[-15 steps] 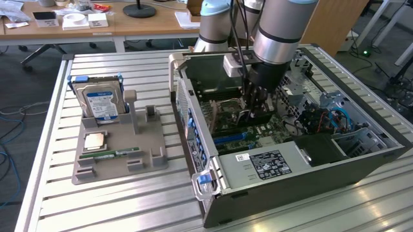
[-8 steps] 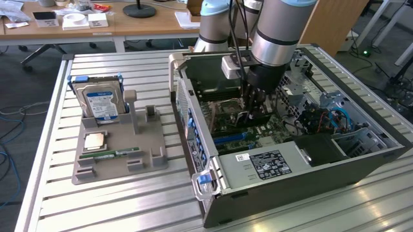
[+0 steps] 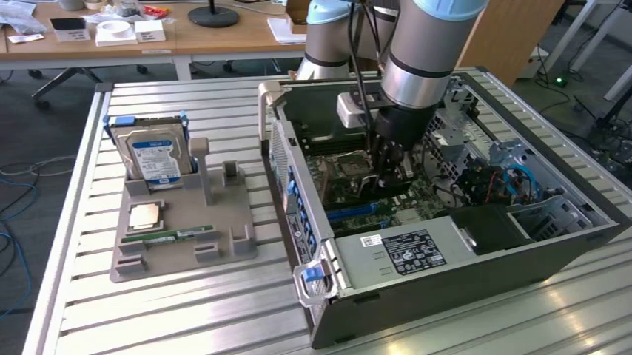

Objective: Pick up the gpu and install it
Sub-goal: 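Insert the gpu into the slot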

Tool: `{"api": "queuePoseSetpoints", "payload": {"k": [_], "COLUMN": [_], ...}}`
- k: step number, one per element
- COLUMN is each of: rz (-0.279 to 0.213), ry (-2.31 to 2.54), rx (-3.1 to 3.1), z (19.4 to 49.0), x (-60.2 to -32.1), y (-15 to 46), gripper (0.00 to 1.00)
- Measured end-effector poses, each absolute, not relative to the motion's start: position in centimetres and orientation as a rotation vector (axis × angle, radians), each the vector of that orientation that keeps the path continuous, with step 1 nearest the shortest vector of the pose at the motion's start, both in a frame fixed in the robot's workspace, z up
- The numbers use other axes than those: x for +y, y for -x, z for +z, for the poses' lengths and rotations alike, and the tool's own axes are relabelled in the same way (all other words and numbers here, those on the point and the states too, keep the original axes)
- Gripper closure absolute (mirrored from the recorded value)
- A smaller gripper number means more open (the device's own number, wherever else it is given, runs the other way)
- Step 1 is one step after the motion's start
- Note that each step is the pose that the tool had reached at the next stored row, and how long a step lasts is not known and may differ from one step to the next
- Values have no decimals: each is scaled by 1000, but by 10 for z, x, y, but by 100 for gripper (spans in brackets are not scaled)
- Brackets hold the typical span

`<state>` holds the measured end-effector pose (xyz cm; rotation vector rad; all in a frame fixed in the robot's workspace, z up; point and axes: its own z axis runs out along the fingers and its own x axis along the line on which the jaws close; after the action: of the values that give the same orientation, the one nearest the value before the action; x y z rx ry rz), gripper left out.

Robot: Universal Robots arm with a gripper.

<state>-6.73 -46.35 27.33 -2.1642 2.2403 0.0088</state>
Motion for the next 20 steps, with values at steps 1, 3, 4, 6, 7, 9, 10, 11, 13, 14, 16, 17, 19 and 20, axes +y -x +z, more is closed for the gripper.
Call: {"api": "queuePoseSetpoints", "payload": {"k": [1,3,4,6,7,9,10,11,13,14,16,17,19,20], "rz": [9,9,9,9,9,9,9,9,9,9,8,8,8,8], "ry": [2164,2164,2164,2164,2164,2164,2165,2165,2164,2164,2164,2164,2164,2164], "rx": [2240,2240,2240,2240,2240,2240,2240,2240,2241,2240,2240,2240,2240,2240], "z": [272,270,269,267,266,266,266,266,266,265,265,265,265,265], "x": [-463,-464,-464,-463,-464,-464,-464,-464,-464,-463,-463,-463,-464,-464], "y": [68,68,68,69,69,69,69,69,70,71,73,73,74,74], "gripper": [74,74,74,74,74,74,74,74,74,74,74,74,74,74]}}
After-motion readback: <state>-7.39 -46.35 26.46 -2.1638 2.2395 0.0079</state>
